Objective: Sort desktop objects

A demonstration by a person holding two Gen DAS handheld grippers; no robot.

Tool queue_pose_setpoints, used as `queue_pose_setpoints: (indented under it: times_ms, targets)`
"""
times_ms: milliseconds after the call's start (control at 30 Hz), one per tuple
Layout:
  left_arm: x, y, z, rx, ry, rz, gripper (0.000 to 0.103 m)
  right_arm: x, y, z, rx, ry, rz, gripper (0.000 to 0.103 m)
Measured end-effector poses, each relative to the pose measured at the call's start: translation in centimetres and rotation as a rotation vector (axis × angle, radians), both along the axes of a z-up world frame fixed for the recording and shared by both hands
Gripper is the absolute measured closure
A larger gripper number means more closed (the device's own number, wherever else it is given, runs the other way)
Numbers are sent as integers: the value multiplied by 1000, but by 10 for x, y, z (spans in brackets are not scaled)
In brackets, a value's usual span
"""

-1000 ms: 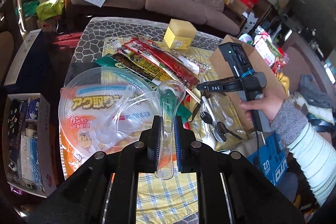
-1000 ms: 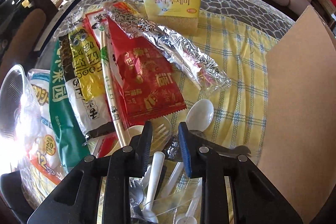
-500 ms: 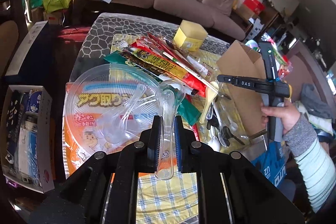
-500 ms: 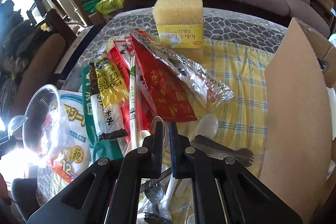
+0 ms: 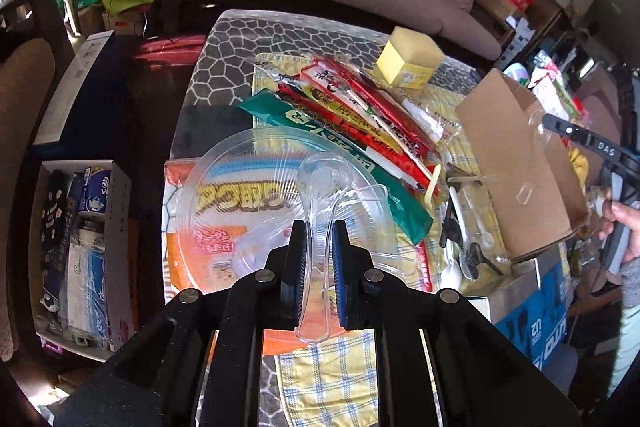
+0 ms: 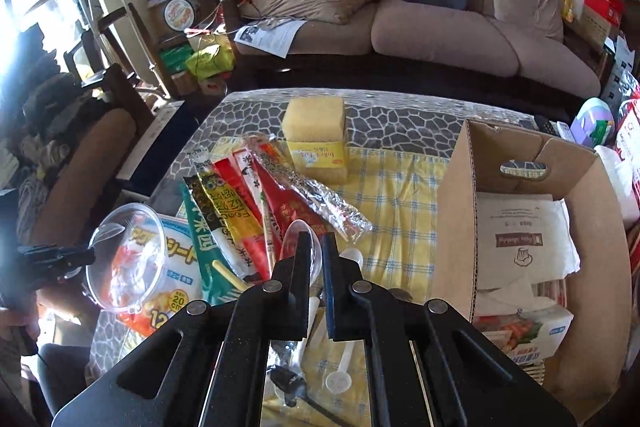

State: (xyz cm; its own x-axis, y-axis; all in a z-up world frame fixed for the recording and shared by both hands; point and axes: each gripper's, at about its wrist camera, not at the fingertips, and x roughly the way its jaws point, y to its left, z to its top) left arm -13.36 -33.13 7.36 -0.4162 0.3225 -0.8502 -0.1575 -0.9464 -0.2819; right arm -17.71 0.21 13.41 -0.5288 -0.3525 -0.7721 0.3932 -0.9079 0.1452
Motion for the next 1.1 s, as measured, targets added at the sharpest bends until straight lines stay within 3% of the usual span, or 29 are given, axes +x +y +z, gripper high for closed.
queue_pose_setpoints:
  times_ms: [167,433,567,733,900,1033,1100]
  targets:
    - [-12,2,-10,-64,-48,-10,91,10,-6,13,-83,-5,30,99]
    - [-3,-4,5,-14,-32,0,91,24,-44,24,-261,-48,133,99]
    - [7,-17,24,28,7,27,91,32,-82,13,-306,-94,189,99]
    - [19,-29,42,59,40,26,91,37,-135,-24,-389,-213,233,99]
    - [31,-42,51,73,62,26,91,41,-175,-32,-309,-212,284,99]
    - [38,-49,45,127,48,15,91,38,-183,-28,-356,-248,333,99]
    - [43,-52,41,129,51,23,91,40,-195,-24,-282,-238,393,98]
